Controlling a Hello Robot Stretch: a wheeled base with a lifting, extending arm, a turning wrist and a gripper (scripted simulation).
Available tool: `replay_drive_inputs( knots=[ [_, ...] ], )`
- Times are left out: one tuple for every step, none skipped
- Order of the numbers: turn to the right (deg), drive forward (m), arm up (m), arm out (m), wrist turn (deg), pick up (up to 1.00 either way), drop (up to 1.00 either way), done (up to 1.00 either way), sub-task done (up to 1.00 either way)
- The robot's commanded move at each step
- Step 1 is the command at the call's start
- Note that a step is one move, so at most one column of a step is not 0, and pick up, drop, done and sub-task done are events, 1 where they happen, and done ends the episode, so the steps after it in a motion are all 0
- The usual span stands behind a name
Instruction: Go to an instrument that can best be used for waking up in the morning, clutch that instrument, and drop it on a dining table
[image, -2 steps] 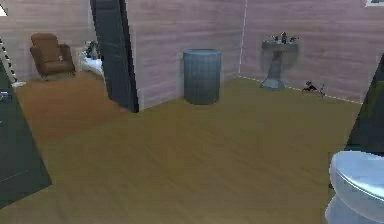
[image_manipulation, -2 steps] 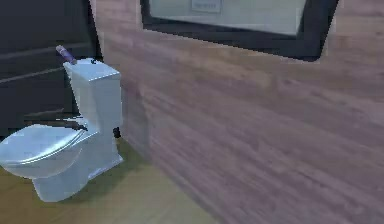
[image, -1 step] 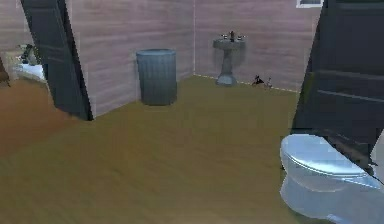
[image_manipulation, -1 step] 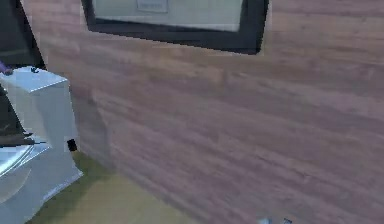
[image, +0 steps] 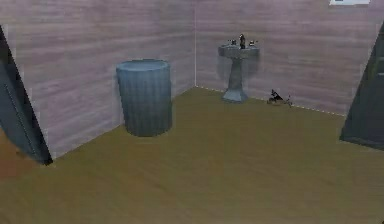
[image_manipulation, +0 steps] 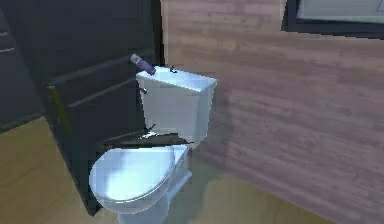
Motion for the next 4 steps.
replay_drive_inputs(
  knots=[
    [0.0,0.35,0.0,0.0,0.0,0.0,0.0,0.0,0.0],
    [30.0,0.0,0.0,0.0,0.0,0.0,0.0,0.0,0.0],
    [0.0,1.0,0.0,0.0,0.0,0.0,0.0,0.0,0.0],
    [9.0,0.0,0.0,0.0,0.0,0.0,0.0,0.0,0.0]
  ],
)
